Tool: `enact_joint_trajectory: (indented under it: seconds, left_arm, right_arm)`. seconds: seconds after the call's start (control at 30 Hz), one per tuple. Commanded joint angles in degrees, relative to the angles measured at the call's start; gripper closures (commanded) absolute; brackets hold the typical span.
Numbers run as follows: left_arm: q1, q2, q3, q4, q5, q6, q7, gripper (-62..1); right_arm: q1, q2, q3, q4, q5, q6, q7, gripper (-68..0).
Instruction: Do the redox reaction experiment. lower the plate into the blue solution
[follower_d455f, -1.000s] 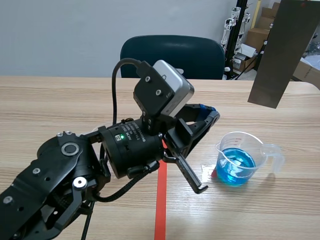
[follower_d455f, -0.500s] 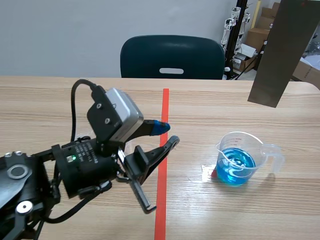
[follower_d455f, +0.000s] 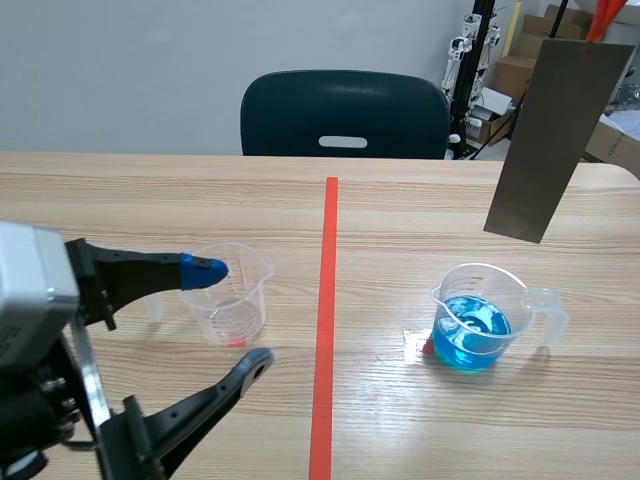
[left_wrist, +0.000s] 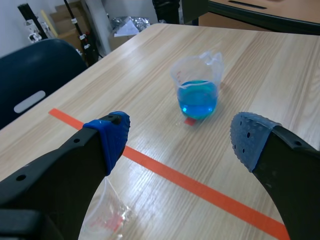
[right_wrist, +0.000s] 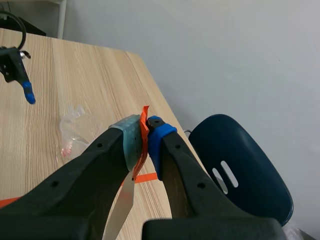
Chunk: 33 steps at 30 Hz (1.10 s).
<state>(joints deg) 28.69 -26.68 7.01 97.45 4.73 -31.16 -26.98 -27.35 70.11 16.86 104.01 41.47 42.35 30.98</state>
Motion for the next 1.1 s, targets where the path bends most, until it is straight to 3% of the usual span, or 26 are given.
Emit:
enact_joint_trajectory:
  seconds: [0.0,0.23,0.37,0.53,0.67,0.83,1.07]
  left_arm:
    - [1.57,-1.07,-1.05,0.79,-1.16,0.33,-1.77,-44.0]
    - [9.53,-7.08,-5.51,0.79,-1.16,0.33,-10.27,-51.0]
    - [13.88,-10.16,-7.82,0.79,-1.27,0.37,-14.75,-51.3]
    - [19.61,-13.14,-12.39,0.79,-6.32,0.37,-21.05,-56.5]
    - [23.69,-14.53,-16.35,0.79,-8.79,0.37,-23.78,-58.8]
    - [28.70,-15.30,-20.94,0.79,-8.85,0.42,-29.33,-58.8]
    - [32.44,-15.30,-24.57,0.79,-8.81,0.39,-32.65,-58.8]
  right_arm:
    - [0.70,-0.63,0.26,0.42,0.52,0.37,1.64,-0.2]
    - [0.68,-3.02,0.20,0.39,-2.32,0.37,2.27,-0.2]
    - [0.68,-3.13,0.20,0.39,-2.36,0.37,2.49,-0.2]
    - [0.68,-3.13,-0.70,0.39,-2.84,0.37,2.71,-0.2]
    - [0.70,-3.13,-1.99,0.35,-3.80,0.09,3.13,-0.2]
    - [0.70,-3.15,-3.32,0.31,-4.02,-2.38,3.78,-0.2]
    - [0.70,-3.15,-4.15,-0.24,-4.11,-2.71,4.28,-0.2]
